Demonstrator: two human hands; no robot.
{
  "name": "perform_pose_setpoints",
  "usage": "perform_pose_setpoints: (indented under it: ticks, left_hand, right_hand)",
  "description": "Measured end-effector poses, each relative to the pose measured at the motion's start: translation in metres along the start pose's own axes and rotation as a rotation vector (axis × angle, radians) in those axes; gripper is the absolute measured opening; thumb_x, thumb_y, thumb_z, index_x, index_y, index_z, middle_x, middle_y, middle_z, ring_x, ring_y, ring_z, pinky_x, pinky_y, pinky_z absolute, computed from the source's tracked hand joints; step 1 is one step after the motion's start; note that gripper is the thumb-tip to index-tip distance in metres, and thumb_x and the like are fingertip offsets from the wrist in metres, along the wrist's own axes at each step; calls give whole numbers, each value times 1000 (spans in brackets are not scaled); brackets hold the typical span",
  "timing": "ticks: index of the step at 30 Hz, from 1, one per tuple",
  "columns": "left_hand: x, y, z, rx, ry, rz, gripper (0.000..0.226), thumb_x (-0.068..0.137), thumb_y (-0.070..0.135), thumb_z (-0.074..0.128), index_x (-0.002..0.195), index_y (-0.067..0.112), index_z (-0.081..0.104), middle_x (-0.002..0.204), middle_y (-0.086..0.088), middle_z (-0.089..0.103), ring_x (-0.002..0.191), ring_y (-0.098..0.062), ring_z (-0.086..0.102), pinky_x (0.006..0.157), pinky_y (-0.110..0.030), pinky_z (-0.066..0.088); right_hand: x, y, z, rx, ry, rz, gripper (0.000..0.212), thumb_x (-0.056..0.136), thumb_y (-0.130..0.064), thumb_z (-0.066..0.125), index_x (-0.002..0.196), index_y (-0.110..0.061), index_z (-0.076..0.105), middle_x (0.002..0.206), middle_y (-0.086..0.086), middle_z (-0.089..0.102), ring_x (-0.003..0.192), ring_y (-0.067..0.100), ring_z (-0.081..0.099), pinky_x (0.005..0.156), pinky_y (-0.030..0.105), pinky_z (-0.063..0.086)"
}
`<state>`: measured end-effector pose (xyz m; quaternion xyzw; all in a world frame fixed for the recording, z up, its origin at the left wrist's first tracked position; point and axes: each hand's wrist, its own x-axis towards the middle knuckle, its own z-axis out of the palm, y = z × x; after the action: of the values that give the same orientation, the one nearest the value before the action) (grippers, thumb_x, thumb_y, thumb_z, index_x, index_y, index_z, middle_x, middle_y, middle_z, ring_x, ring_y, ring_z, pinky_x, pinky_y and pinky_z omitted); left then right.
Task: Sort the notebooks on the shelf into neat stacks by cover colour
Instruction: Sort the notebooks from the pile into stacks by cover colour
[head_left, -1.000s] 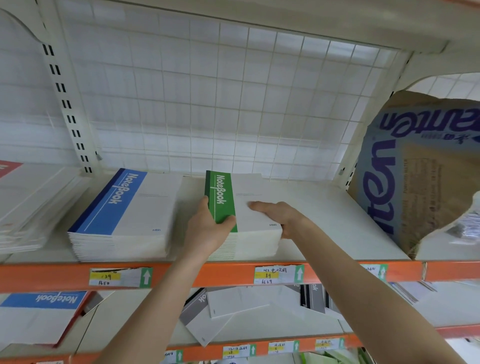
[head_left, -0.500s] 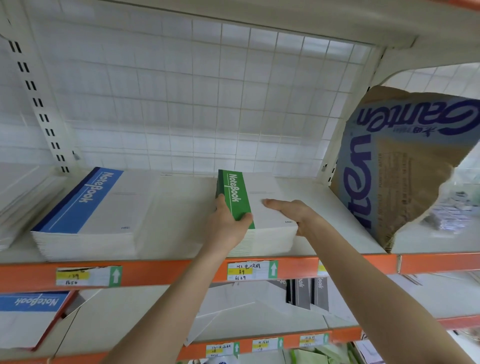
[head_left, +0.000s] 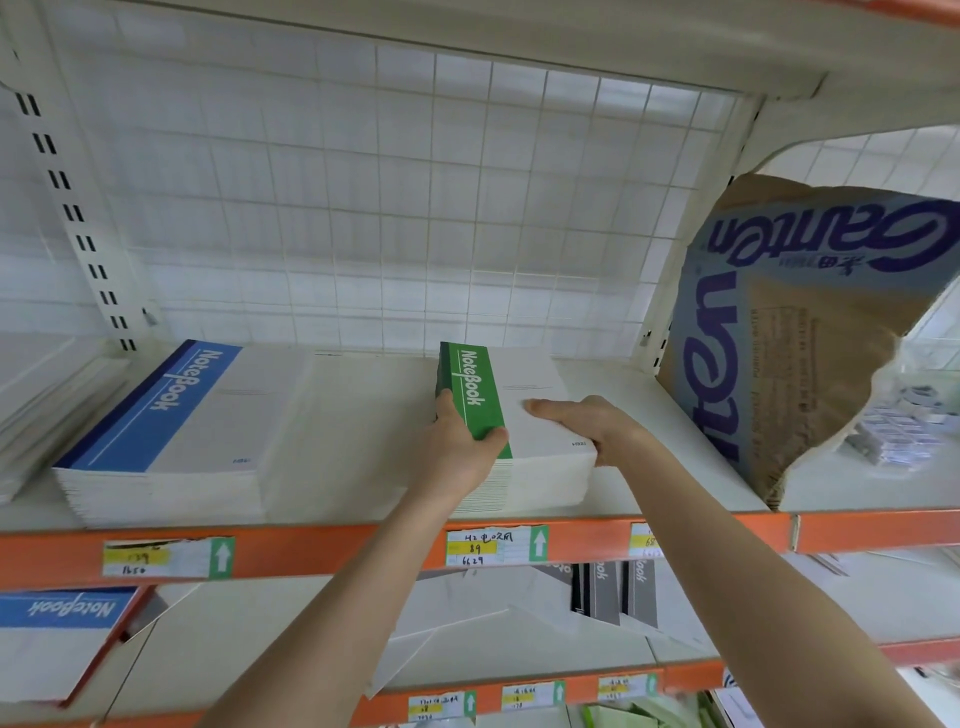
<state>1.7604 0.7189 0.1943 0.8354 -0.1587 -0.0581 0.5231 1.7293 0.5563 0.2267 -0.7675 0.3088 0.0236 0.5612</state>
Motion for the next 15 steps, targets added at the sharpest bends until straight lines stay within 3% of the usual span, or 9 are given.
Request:
perform_pose_setpoints:
  ticks: [4, 8, 11, 13, 15]
  left_hand:
    - [-1, -1, 1, 18, -15, 13, 61, 85, 26, 64, 136, 11, 34, 118, -4, 60, 96, -23, 61, 83, -39, 52]
    - [-3, 2, -1, 23, -16, 6, 63, 86, 27, 63, 138, 11, 32, 120, -4, 60, 97, -24, 61, 82, -38, 52]
    - [-7, 6, -6, 26, -38, -36, 65, 87, 32, 59, 141, 13, 28, 121, -5, 59, 100, -24, 60, 85, -37, 51]
    - [-12, 9, -14, 11, -72, -48, 57, 91, 32, 54, 139, 13, 30, 123, -3, 58, 99, -20, 59, 79, -27, 48]
    - [-20, 11, -32, 48, -69, -10, 43, 95, 30, 49, 132, 11, 39, 121, 6, 54, 101, -19, 56, 67, -17, 38]
  right_hand:
    - [-3, -8, -1, -326, 125, -73, 46, 75, -44, 72, 89, -4, 56, 78, 6, 60, 66, 19, 59, 51, 24, 43]
    - [-8, -10, 4, -433, 147, -63, 47, 80, -49, 65, 91, -4, 53, 87, 9, 60, 76, 24, 58, 57, 26, 45]
    - [-17, -14, 8, -569, 200, -109, 40, 85, -45, 60, 86, -6, 50, 87, 9, 58, 71, 22, 56, 59, 24, 41]
    - [-23, -20, 13, -709, 296, -187, 36, 88, -40, 56, 95, -6, 50, 97, 10, 58, 85, 24, 57, 67, 27, 42]
    - [-28, -27, 25, -783, 395, -308, 44, 89, -36, 55, 118, -4, 48, 116, 15, 57, 111, 32, 50, 83, 33, 43]
